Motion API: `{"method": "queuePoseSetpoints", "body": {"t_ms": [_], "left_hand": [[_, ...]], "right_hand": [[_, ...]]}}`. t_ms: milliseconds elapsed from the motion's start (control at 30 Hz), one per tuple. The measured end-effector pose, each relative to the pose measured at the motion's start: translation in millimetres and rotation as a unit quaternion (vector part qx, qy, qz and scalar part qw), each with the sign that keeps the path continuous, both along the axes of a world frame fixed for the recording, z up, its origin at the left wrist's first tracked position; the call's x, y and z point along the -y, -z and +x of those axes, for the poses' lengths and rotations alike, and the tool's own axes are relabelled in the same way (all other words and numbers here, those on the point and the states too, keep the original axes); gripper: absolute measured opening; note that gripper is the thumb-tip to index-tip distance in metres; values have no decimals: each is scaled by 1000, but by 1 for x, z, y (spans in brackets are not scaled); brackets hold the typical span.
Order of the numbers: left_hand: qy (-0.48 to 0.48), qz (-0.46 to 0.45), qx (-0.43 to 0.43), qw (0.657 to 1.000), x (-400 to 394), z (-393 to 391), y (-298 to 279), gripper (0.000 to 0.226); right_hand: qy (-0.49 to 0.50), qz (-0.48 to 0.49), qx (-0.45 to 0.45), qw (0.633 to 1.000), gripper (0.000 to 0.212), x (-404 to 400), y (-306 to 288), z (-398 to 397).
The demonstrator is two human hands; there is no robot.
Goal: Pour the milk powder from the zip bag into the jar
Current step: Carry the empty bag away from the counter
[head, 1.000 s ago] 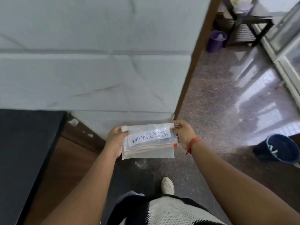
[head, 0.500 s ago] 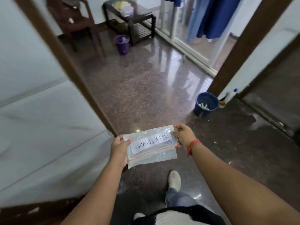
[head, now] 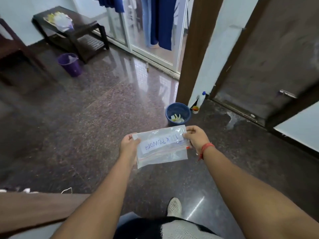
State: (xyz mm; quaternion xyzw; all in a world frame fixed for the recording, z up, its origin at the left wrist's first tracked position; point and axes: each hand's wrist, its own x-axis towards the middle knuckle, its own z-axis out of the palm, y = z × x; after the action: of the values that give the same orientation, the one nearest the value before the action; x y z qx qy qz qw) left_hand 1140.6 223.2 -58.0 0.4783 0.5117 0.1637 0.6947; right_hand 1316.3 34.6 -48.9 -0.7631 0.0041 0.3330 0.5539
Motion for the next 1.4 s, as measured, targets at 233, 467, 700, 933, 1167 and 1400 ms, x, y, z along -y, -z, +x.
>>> {"method": "queuePoseSetpoints", "body": {"t_ms": [233,467,700,933,1167,1400], "left_hand": [[30,23,-18,999,-29,132,8,22],[106,31,-45,993,-69,268,43,14],[153,45,-72,985,-81,383,97,15],[209,41,-111,971,-85,485,206,22],[263,11,-154,952,-94,556,339,13],[324,7,-149,934,-98,585,415,18]], "right_hand": [[37,-77,118,989,21,-34,25,92],[-56,-52,86,993,16,-117,54,166],[0,-20,-6,1000,28,-175,107,236],[69,-15,-54,996,29,-195,233,334],[89,-40,-61,993,24,-206,370,398],[112,-49,-101,987,23,-210,454,423]]}}
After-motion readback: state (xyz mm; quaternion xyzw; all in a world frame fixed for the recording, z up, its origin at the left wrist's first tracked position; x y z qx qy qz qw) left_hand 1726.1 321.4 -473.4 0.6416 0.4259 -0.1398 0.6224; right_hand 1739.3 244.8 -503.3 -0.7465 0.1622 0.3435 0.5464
